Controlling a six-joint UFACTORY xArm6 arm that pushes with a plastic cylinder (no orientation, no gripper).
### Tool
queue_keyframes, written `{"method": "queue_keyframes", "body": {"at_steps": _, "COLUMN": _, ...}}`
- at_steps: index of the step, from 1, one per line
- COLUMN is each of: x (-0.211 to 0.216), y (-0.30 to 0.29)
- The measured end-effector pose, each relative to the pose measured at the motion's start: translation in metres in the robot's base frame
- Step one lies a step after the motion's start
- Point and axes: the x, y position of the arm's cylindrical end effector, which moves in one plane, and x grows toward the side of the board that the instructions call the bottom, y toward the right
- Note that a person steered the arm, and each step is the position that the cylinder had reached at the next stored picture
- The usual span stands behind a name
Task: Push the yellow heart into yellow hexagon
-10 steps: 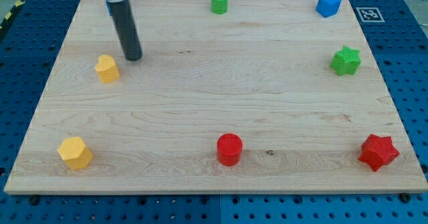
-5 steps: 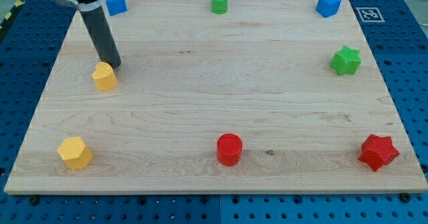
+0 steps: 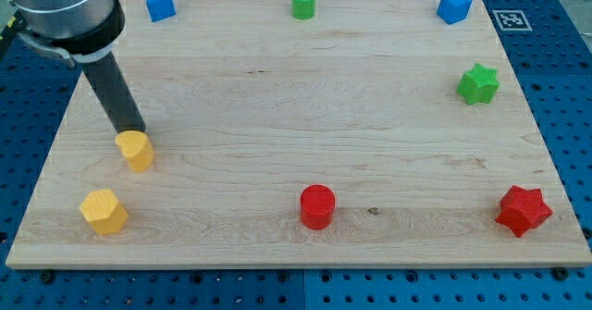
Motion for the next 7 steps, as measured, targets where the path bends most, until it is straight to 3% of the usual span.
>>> {"method": "queue_keyframes", "body": {"at_steps": 3, "x": 0.034, "y": 0.088}}
{"method": "queue_keyframes", "body": {"at_steps": 7, "x": 0.037, "y": 0.063}}
